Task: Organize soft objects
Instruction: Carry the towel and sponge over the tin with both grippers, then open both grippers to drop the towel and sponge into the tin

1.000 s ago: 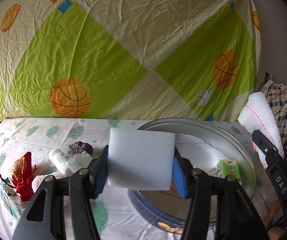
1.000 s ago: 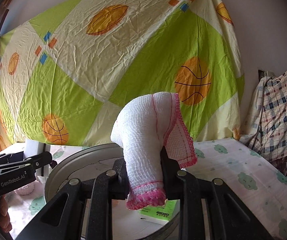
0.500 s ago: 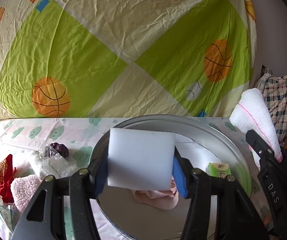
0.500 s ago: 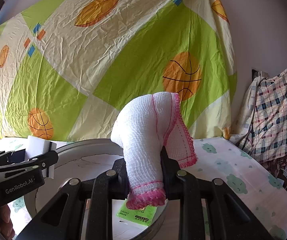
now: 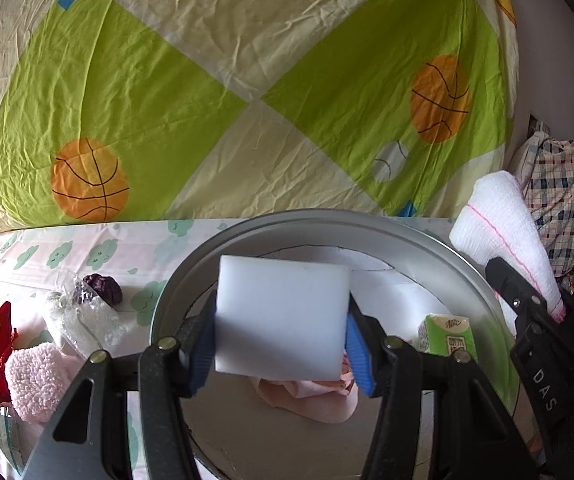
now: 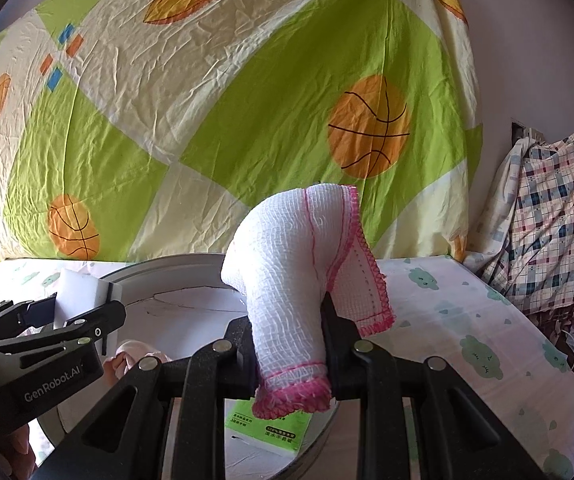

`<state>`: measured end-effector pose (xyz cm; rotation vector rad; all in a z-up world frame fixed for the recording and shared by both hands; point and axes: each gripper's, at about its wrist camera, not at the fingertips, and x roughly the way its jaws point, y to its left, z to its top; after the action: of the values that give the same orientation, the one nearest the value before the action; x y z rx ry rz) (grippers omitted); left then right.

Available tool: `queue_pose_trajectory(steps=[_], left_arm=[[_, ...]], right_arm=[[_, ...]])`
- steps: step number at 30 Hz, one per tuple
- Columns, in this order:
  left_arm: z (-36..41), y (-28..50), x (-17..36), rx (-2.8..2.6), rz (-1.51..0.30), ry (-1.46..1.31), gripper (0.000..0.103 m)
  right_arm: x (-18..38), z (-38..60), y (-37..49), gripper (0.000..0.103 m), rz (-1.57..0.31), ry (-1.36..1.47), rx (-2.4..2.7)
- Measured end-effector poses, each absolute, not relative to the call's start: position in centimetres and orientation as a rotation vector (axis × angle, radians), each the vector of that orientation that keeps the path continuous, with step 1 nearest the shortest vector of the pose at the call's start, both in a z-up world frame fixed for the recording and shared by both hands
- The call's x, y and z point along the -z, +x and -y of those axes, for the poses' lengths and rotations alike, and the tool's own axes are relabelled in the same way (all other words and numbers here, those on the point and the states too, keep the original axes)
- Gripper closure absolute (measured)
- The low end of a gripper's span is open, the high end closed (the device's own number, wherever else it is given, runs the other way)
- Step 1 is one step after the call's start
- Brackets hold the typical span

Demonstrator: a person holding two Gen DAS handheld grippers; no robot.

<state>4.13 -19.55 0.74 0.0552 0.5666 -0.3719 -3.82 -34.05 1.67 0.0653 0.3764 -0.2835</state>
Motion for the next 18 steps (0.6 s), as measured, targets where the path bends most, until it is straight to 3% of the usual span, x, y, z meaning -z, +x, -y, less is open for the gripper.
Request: queue_pose_trajectory(steps=[18], left_arm=[[19.7,4.5,0.0,0.356,-0.591,0.088,0.047]], right_arm=[[-0.8,32.7,-2.7,0.076,-0.447,0.016,0.214]])
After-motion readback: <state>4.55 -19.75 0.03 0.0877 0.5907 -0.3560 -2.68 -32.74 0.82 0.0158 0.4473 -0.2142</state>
